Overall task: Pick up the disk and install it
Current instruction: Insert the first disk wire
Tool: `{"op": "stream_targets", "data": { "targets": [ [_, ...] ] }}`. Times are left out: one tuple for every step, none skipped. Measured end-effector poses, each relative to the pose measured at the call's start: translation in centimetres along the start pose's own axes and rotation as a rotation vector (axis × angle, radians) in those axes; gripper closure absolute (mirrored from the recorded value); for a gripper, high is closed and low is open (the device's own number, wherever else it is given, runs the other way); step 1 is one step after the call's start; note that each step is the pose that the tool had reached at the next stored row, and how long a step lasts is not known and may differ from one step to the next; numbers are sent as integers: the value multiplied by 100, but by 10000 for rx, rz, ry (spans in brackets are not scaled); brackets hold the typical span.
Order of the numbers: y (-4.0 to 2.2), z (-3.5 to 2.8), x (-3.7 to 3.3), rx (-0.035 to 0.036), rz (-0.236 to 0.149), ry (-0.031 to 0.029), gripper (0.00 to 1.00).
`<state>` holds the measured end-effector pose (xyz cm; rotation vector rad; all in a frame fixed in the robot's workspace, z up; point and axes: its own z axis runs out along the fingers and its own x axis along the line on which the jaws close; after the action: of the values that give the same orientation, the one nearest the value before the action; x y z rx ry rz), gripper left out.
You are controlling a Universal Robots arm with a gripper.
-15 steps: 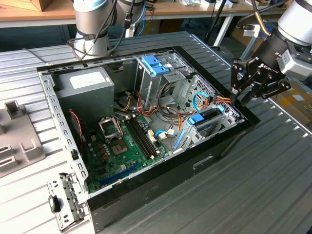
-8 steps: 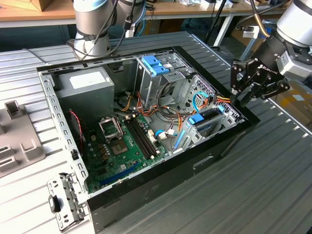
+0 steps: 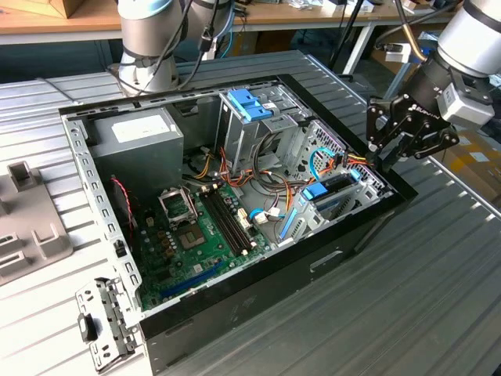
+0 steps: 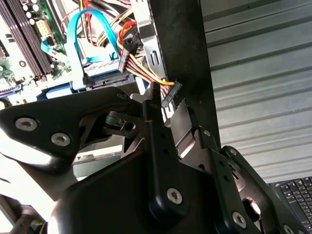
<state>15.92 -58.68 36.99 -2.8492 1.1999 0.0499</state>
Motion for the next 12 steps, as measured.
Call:
{"op": "stream_targets", "data": {
  "targets": [
    [-12, 8, 4, -2, 1, -2, 64],
    [-28, 19, 16, -4, 1, -6, 64],
    [-47, 30, 33, -9, 1, -7, 64],
    [-51, 41, 38, -8, 2, -9, 64],
    [-52, 50, 40, -8, 3, -7, 64],
    [-54, 60, 43, -8, 2, -8, 64],
    [-55, 65, 43, -9, 2, -8, 64],
    [-55, 66, 44, -10, 2, -6, 64],
    [-55, 66, 44, -10, 2, -6, 64],
    [-55, 67, 44, -9, 1, -7, 64],
    [-55, 68, 44, -8, 1, -8, 64],
    [-55, 68, 44, -8, 1, -8, 65]
  ]
}}
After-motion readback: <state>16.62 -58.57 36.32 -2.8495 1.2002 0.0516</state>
